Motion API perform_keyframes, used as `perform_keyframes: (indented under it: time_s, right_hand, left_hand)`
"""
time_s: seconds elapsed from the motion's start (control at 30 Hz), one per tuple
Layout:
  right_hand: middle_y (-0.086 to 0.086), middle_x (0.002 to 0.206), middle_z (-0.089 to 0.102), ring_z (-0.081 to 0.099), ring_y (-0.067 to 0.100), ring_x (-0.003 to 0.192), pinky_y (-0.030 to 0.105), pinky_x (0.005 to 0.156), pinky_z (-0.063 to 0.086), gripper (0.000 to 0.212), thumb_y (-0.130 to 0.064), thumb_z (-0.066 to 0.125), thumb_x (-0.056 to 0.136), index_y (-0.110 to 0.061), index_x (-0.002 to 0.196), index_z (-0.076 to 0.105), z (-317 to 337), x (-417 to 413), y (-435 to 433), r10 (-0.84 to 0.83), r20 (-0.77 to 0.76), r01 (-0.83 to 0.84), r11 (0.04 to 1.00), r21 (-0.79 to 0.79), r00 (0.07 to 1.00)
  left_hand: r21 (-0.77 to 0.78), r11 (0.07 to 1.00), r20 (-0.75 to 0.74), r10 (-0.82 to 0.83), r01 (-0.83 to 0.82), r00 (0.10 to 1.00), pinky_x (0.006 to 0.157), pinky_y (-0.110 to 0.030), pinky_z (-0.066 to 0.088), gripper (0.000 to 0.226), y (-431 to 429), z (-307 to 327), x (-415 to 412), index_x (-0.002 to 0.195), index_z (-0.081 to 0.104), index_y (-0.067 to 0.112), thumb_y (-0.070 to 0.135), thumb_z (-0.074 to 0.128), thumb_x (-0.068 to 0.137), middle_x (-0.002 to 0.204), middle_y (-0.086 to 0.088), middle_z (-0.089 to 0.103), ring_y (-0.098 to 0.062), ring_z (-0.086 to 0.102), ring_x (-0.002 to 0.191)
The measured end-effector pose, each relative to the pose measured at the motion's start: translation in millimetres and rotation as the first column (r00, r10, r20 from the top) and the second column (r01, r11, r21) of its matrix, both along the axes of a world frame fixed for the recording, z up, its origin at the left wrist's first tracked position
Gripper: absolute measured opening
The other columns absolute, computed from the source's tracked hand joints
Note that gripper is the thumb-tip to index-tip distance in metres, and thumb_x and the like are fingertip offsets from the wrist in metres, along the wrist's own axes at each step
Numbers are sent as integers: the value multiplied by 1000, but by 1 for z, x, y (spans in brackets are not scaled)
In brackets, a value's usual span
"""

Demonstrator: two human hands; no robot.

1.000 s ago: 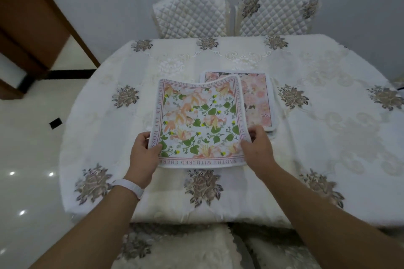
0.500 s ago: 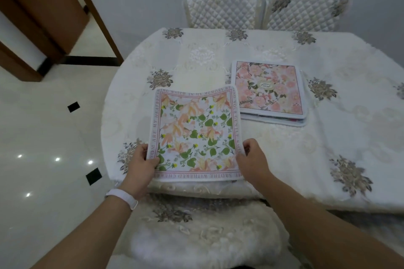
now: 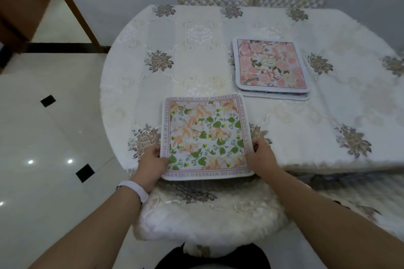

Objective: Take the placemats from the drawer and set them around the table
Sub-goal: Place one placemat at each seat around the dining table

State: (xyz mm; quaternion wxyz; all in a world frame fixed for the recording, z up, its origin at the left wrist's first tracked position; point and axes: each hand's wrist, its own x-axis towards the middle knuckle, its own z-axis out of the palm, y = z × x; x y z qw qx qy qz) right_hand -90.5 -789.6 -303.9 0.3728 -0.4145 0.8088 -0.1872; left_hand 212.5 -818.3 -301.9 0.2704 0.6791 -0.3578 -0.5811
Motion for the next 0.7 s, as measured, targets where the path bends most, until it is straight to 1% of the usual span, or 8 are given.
perform_keyframes:
  time_s: [0.07,0.17,0.2,0.33,0.4,0.47,0.57,0.7]
  right_hand:
    - [-9,84,60,60,17,78,33,68,48,18,-9,60,86,-19,98,51,-2,-3,-1,-11,-11,11,1000,8,1000]
    - [-7,85,60,59,18,78,32,69,47,16,-10,59,87,-17,100,52,-4,-5,-5,-12,-32,11,1000,-17,999]
    - [-7,86,60,59,19,80,32,69,47,16,-10,59,87,-16,101,53,-4,-6,-7,-15,-37,14,999,-30,999]
    - [-4,92,63,60,19,83,28,67,41,18,-11,57,88,-16,105,56,-7,-7,-11,-39,-32,37,998,-51,999]
    - [-4,94,64,60,18,84,28,67,41,17,-13,57,89,-17,106,57,-8,-7,-12,-35,-38,33,998,-48,999]
    - [-4,96,63,60,18,85,28,70,42,18,-13,57,90,-17,107,56,-9,-7,-13,-46,-37,44,998,-40,998]
    - [-5,97,63,59,18,86,29,72,42,20,-13,57,90,-17,110,56,-9,-8,-15,-49,-34,48,998,-37,998]
    - [-4,97,62,59,19,88,29,74,44,20,-9,55,91,-18,109,54,-6,-10,-13,-56,-9,56,998,-38,998]
  left_hand:
    - [-18,1000,1,-14,14,1000,77,-45,59,26,-2,-1,-1,92,61,15,-10,62,85,99,-9,72,-29,70,90]
    - [-37,999,-15,-25,25,1000,55,-25,57,27,-4,4,-5,91,59,16,-11,59,87,87,1,71,-17,70,78]
    - [-32,999,-18,-27,26,999,53,-23,56,27,-7,2,-4,92,59,16,-11,58,87,88,1,71,-15,70,77]
    - [-32,998,18,-47,48,999,61,-29,59,24,-11,-6,-3,100,61,13,-8,61,88,97,-2,72,-17,72,83]
    - [-42,997,31,-63,64,998,63,-30,60,24,-13,-8,-1,103,61,13,-6,62,88,96,-1,73,-16,73,82]
    - [-48,994,54,-93,95,994,64,-31,60,22,-14,-7,0,103,61,12,-3,64,87,95,-1,74,-17,73,81]
    - [-45,991,102,-123,128,987,69,-37,61,22,-17,-9,2,101,62,14,1,69,85,93,-2,74,-18,73,79]
    - [-47,987,144,-148,156,979,72,-38,60,22,-19,-9,-1,104,61,13,4,70,86,94,-2,73,-18,72,81]
